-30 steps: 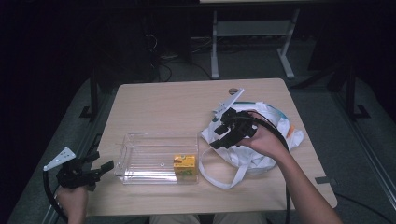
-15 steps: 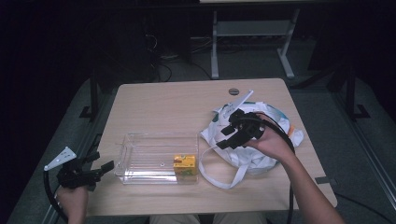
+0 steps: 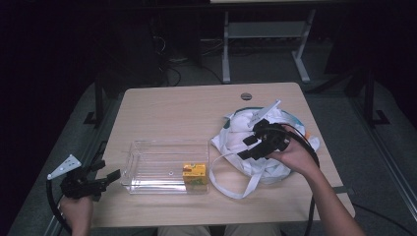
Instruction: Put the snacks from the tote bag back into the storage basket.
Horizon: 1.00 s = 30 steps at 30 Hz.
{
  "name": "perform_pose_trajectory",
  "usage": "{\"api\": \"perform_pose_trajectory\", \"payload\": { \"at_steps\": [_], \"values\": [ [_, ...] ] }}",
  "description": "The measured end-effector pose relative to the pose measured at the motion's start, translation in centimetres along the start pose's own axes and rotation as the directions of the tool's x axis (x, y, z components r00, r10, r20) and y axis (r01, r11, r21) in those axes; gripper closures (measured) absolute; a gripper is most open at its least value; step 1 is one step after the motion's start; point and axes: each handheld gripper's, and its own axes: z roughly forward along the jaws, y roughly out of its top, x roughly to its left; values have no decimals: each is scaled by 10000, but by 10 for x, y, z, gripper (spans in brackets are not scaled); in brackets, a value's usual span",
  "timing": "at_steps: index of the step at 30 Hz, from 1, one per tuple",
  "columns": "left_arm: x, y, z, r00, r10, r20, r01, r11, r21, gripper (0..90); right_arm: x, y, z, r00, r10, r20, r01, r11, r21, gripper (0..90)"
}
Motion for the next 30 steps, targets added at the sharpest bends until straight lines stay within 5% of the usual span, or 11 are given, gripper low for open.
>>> {"api": "perform_pose_trajectory", "payload": {
  "at_steps": [30],
  "values": [
    [-1, -1, 2, 9999, 98, -18, -98, 9997, 242, 127, -7, -61, -12, 9890, 1410, 452, -1392, 9895, -397, 397]
  ]
}}
